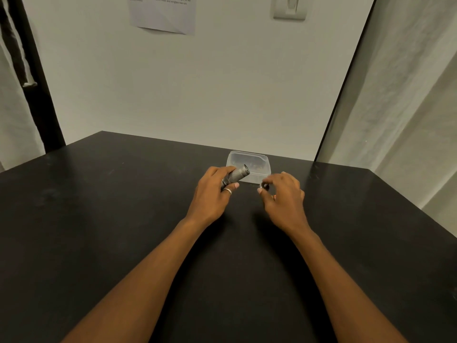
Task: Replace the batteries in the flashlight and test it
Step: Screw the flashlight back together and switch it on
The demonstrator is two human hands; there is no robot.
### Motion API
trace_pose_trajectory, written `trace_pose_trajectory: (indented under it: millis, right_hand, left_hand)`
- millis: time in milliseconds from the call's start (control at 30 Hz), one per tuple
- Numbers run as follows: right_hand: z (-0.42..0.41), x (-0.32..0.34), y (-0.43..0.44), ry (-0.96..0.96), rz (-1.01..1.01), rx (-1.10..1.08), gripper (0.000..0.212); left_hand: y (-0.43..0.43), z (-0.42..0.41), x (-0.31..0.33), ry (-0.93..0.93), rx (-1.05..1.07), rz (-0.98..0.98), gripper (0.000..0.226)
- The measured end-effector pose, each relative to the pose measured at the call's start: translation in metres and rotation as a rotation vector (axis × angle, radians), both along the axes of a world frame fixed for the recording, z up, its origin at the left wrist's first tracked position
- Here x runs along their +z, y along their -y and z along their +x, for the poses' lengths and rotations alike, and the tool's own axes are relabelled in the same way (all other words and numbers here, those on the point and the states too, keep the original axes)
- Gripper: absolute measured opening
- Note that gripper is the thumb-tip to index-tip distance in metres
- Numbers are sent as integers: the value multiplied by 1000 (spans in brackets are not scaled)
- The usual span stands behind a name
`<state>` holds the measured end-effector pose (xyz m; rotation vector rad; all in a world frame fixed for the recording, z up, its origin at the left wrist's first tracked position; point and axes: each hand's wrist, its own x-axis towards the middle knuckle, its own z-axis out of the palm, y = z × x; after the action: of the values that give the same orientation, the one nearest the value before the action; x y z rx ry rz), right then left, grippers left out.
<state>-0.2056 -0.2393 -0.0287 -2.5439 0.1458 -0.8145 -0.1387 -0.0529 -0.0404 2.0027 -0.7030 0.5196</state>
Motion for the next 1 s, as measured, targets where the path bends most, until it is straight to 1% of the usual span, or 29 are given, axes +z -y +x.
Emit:
trace_pose_trajectory:
  millis: [67, 100, 167, 267, 367, 433, 533, 600, 733, 800, 867, 1000]
  right_hand:
    - [-2, 8, -3, 158, 125, 16, 22]
    - [-2, 12, -5, 194, 214, 25, 27]
    - [-3, 17, -8, 199, 382, 41, 31]
    - [-3, 16, -10, 175, 550, 45, 33]
    - [-5, 16, -10, 180, 731, 68, 28]
    - [-6, 18, -10, 200, 918, 116, 26]
    - [-6, 22, -8, 252, 1187, 177, 36]
    - [-8, 23, -9, 278, 1301, 218, 36]
    - [-8, 27, -10, 294, 1478, 348, 26]
    - [-6, 29, -10, 281, 1557, 408, 26]
    - [-4, 29, -10, 245, 1552, 418, 28]
    - [-4, 26, -9, 208, 1458, 387, 26]
  left_hand:
    - [0, 0, 0, -4, 0, 6, 40]
    - [0, 0, 0, -6, 2, 10, 40]
    - [1, 0, 0, -14, 9, 14, 41]
    - [0, -1, 2, -15, 18, 23, 41]
    - [-1, -4, 3, -9, 35, 43, 42]
    - [-1, -5, 4, -12, 41, 51, 42]
    - [-1, -5, 4, -21, 49, 65, 42]
    - [-1, -6, 5, -28, 52, 70, 42]
    - [0, -6, 5, -34, 50, 77, 43]
    - [0, -6, 5, -30, 49, 81, 42]
    - [0, -6, 5, -29, 50, 82, 42]
    - [0, -6, 5, -29, 42, 86, 43]
